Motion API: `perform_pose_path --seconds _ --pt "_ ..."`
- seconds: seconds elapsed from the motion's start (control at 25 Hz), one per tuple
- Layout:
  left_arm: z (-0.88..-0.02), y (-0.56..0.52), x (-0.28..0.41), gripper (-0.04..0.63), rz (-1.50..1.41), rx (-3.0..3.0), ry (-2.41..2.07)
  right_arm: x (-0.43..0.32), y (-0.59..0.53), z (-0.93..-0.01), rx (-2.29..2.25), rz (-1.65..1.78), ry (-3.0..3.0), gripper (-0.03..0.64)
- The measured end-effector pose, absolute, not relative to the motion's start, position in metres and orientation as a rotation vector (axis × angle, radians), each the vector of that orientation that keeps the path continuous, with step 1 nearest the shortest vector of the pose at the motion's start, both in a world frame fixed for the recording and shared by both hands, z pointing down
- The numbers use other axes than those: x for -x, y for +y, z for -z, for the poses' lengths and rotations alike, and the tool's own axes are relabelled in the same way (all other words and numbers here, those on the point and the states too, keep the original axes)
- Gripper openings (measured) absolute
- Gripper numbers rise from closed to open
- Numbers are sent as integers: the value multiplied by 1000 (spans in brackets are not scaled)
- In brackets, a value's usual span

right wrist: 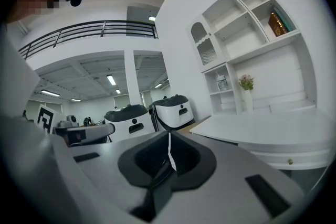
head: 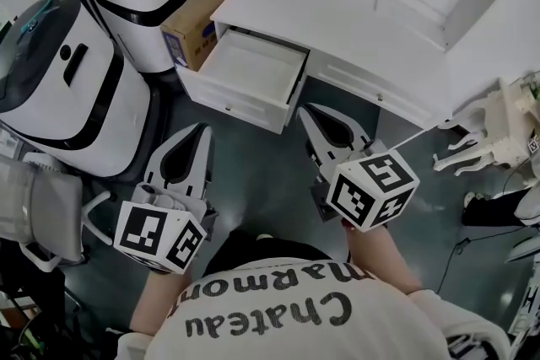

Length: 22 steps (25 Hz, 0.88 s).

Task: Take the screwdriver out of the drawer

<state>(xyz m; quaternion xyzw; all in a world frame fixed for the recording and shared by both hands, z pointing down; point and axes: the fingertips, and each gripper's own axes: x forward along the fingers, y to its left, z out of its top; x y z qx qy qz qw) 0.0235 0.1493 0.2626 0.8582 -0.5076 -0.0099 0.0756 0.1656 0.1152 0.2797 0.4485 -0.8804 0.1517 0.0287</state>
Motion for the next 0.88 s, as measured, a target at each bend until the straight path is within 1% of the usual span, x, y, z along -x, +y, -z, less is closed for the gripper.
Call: perform_pose_path --seconds 0.4,0.88 --pt "-279 106 -5 23 23 -2553 -1488 -142 73 -297 -1374 -494 -2688 29" --pt "-264 -12 35 23 -2 -2610 -1412 -103 -31 -285 -1464 -519 -2654 29"
